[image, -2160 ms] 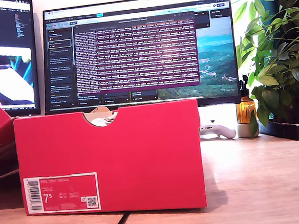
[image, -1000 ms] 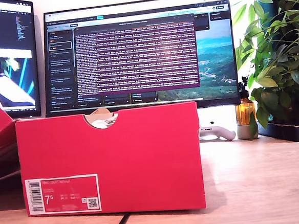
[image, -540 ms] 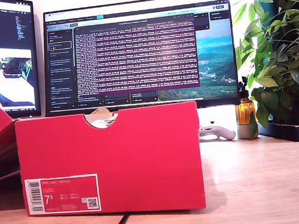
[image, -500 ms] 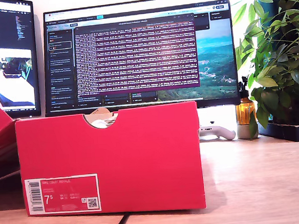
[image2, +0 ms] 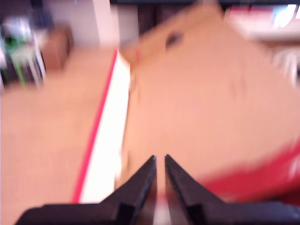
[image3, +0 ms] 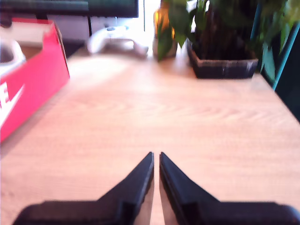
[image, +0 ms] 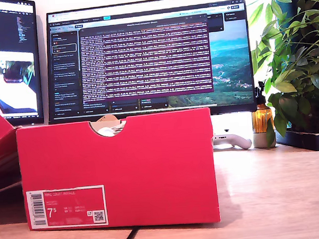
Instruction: Pack the white shoes by picking the first shoe and placing it inside the red shoebox, left side, then picking and rotating the second shoe and placing it in the shoebox
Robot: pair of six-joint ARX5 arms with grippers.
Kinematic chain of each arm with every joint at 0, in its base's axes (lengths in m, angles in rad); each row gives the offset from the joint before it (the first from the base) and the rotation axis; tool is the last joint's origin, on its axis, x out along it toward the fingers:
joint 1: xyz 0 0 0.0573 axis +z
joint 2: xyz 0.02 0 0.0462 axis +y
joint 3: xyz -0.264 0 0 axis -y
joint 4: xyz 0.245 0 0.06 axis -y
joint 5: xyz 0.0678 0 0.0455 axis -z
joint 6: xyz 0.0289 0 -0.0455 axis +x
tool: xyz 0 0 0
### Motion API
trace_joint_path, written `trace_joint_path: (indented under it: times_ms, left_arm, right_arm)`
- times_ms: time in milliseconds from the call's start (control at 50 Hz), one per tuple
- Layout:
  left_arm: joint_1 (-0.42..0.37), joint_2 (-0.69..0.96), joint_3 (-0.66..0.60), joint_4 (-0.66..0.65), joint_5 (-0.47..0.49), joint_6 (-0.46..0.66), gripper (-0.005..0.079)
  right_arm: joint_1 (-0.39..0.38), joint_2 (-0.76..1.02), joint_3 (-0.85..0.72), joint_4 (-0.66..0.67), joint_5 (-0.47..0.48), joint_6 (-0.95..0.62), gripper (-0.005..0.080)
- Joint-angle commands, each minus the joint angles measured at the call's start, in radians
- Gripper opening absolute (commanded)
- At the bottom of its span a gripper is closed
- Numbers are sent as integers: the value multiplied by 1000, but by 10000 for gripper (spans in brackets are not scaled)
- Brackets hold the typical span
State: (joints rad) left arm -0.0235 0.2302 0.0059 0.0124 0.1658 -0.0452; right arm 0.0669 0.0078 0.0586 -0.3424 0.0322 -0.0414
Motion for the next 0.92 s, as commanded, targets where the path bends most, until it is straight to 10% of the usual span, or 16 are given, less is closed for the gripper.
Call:
trace_joint_path:
  times_ms: [0,900]
  left_arm:
    - [3,-28,-32,51,10,2,42]
    - [3,-242,-31,-216,-120,-26,43]
  right_arm:
    - [-3,-6,5,-2,-3,8,0]
    - [-3,-6,5,-3,-3,8,0]
